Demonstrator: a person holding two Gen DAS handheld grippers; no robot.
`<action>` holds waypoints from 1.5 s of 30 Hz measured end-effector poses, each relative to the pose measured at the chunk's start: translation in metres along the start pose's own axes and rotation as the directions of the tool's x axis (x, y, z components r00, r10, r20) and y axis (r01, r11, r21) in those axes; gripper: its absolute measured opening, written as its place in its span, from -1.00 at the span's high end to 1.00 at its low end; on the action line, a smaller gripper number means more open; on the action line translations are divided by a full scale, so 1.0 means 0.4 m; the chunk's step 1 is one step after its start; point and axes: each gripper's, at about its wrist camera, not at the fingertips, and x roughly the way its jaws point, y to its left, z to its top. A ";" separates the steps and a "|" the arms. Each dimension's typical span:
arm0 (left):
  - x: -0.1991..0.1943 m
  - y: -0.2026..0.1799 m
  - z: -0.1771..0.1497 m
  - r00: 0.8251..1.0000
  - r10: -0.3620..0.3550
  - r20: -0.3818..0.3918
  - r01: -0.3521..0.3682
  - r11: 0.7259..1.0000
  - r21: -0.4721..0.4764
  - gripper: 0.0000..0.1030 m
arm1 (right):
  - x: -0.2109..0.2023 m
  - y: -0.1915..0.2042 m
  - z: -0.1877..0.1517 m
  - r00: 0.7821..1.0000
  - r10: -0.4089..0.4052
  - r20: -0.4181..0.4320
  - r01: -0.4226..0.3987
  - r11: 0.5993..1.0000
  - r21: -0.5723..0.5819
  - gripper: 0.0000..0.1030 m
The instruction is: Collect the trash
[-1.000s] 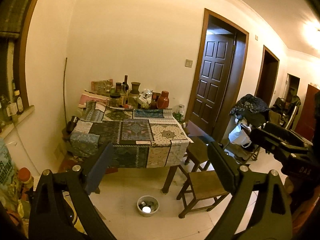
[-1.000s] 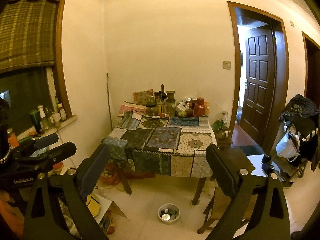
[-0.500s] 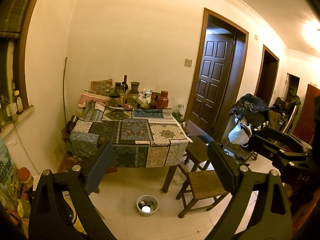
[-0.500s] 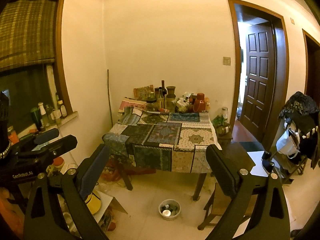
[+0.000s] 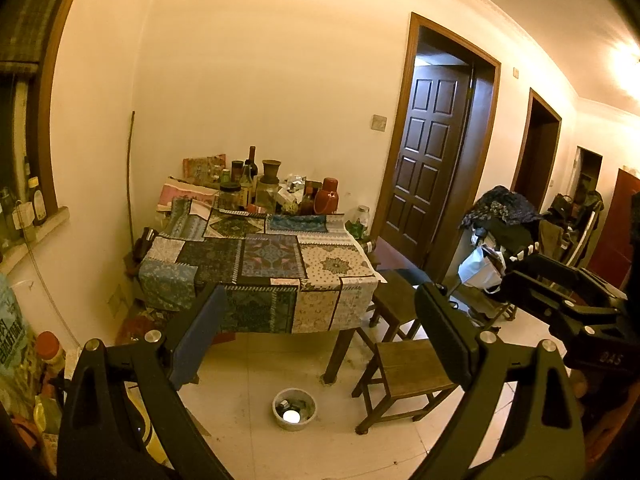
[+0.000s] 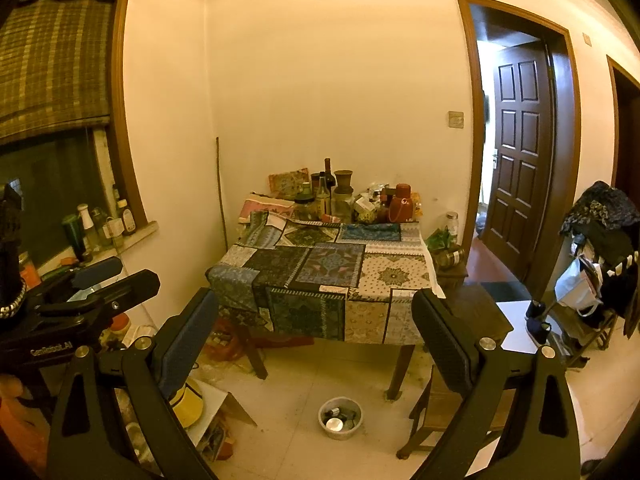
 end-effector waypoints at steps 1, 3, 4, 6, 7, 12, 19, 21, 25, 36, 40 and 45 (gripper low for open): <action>0.002 0.000 0.000 1.000 0.001 0.000 -0.001 1.000 0.000 -0.84 | 0.000 0.000 0.000 1.000 0.000 0.000 0.000 1.000 0.000 -0.87; 0.005 0.001 -0.001 1.000 0.000 -0.001 0.000 1.000 0.000 -0.85 | -0.001 0.000 0.001 1.000 0.000 0.000 0.000 1.000 -0.001 -0.87; 0.005 0.001 -0.001 1.000 -0.001 -0.002 0.001 1.000 -0.001 -0.85 | 0.001 0.001 0.001 1.000 -0.002 0.000 0.002 1.000 -0.001 -0.87; 0.009 0.002 -0.003 1.000 0.000 -0.005 0.000 1.000 -0.002 -0.86 | -0.001 0.002 0.002 1.000 -0.005 -0.002 0.005 1.000 -0.005 -0.87; 0.009 0.002 -0.006 1.000 0.001 -0.006 -0.001 1.000 -0.004 -0.88 | -0.003 0.000 -0.003 1.000 -0.004 -0.002 0.004 1.000 -0.006 -0.87; 0.022 0.002 -0.010 1.000 0.003 -0.007 -0.003 1.000 -0.007 -0.93 | -0.006 -0.003 -0.004 1.000 -0.002 -0.003 0.002 1.000 -0.004 -0.87; 0.031 -0.016 -0.011 1.000 0.011 -0.014 -0.011 1.000 0.005 -0.94 | -0.009 -0.011 -0.007 1.000 -0.004 -0.007 0.004 1.000 0.003 -0.87; 0.032 -0.028 -0.012 1.000 0.015 -0.013 -0.015 1.000 0.012 -0.94 | -0.009 -0.012 -0.006 1.000 -0.004 -0.007 0.004 1.000 0.003 -0.87; 0.029 -0.041 -0.011 1.000 0.015 -0.007 -0.015 1.000 0.021 -0.94 | -0.007 -0.012 -0.006 1.000 -0.004 -0.006 0.004 1.000 0.003 -0.87; 0.024 -0.068 -0.002 0.999 0.033 0.012 -0.034 0.999 0.033 -0.94 | -0.008 -0.015 -0.005 1.000 -0.004 -0.007 0.004 1.000 0.004 -0.87; 0.024 -0.072 -0.001 1.000 0.030 0.009 -0.030 0.999 0.031 -0.94 | -0.010 -0.016 -0.005 1.000 -0.002 -0.007 0.002 1.000 0.003 -0.87; 0.024 -0.070 -0.001 0.999 0.030 0.009 -0.031 0.999 0.033 -0.94 | -0.009 -0.014 -0.005 1.000 -0.003 -0.008 0.003 1.000 0.004 -0.87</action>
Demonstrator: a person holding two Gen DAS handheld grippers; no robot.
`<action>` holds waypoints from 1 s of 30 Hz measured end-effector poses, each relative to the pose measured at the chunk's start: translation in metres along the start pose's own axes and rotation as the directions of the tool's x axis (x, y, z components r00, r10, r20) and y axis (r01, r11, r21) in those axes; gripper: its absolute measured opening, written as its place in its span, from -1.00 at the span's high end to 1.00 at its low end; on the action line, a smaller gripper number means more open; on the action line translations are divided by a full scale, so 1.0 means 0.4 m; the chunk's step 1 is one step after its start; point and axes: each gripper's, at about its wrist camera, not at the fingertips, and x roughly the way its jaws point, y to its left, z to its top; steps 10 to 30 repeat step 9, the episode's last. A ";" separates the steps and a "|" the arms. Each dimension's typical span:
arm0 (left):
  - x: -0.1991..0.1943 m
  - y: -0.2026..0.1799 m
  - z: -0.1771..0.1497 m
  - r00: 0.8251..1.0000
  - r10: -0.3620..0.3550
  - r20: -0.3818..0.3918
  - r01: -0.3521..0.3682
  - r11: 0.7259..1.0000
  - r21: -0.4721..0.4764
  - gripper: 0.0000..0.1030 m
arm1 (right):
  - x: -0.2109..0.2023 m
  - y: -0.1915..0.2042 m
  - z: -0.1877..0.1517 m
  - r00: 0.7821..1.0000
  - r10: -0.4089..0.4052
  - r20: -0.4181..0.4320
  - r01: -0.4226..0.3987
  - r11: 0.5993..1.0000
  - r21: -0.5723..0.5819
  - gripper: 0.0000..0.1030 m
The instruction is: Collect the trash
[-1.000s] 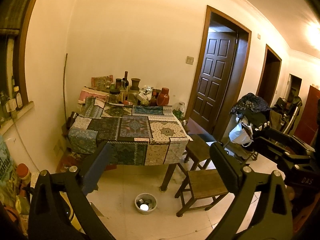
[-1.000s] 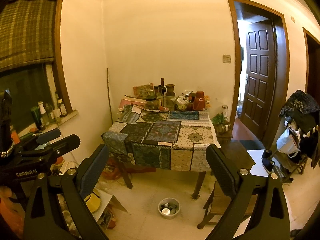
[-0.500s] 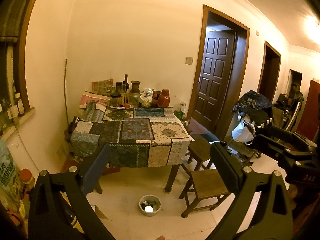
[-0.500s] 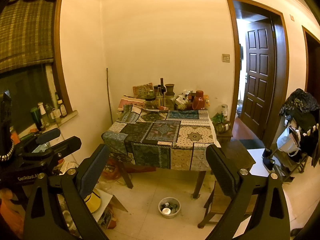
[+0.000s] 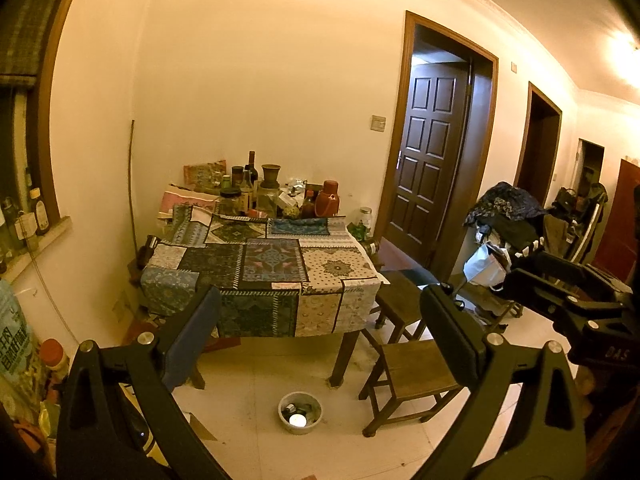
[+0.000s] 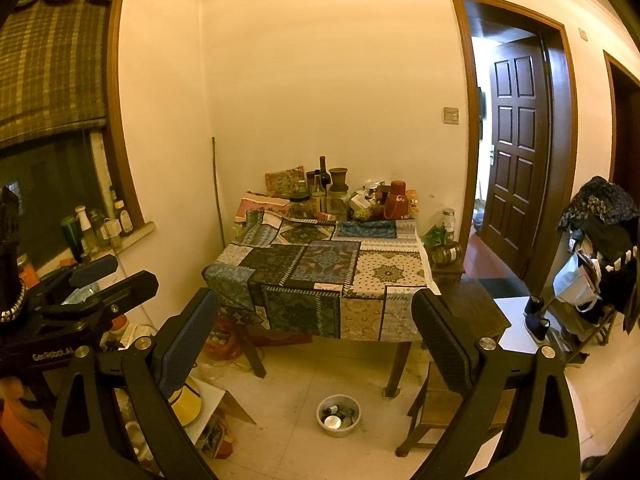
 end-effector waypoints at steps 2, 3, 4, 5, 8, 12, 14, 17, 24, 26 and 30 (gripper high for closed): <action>0.000 0.001 0.000 1.000 -0.001 0.000 0.001 1.000 -0.001 -0.94 | 0.000 0.001 0.000 1.000 0.000 -0.001 0.000 1.000 0.001 -0.87; 0.000 0.001 -0.001 1.000 0.000 0.000 0.000 1.000 -0.001 -0.94 | 0.000 -0.004 0.000 1.000 0.002 -0.003 -0.002 1.000 0.001 -0.87; 0.000 0.002 -0.001 1.000 0.000 0.001 0.000 1.000 0.000 -0.94 | 0.002 -0.006 0.000 1.000 0.004 -0.005 -0.004 1.000 0.001 -0.87; 0.000 0.002 -0.001 1.000 0.001 0.000 -0.001 1.000 0.000 -0.94 | 0.001 -0.006 0.001 1.000 0.005 -0.008 -0.005 1.000 0.002 -0.87; 0.010 0.010 0.003 1.000 0.007 -0.005 -0.007 1.000 -0.007 -0.94 | 0.015 -0.008 0.003 1.000 0.009 -0.017 -0.009 1.000 0.004 -0.87; 0.016 0.013 0.005 1.000 0.008 -0.009 -0.009 1.000 -0.009 -0.94 | 0.022 -0.009 0.006 1.000 0.009 -0.020 -0.009 1.000 0.005 -0.87; 0.016 0.013 0.005 1.000 0.008 -0.009 -0.009 1.000 -0.009 -0.94 | 0.022 -0.009 0.006 1.000 0.009 -0.020 -0.009 1.000 0.005 -0.87; 0.016 0.013 0.005 1.000 0.008 -0.009 -0.009 1.000 -0.009 -0.94 | 0.022 -0.009 0.006 1.000 0.009 -0.020 -0.009 1.000 0.005 -0.87; 0.016 0.013 0.005 1.000 0.008 -0.009 -0.009 1.000 -0.009 -0.94 | 0.022 -0.009 0.006 1.000 0.009 -0.020 -0.009 1.000 0.005 -0.87; 0.016 0.013 0.005 1.000 0.008 -0.009 -0.009 1.000 -0.009 -0.94 | 0.022 -0.009 0.006 1.000 0.009 -0.020 -0.009 1.000 0.005 -0.87; 0.016 0.013 0.005 1.000 0.008 -0.009 -0.009 1.000 -0.009 -0.94 | 0.022 -0.009 0.006 1.000 0.009 -0.020 -0.009 1.000 0.005 -0.87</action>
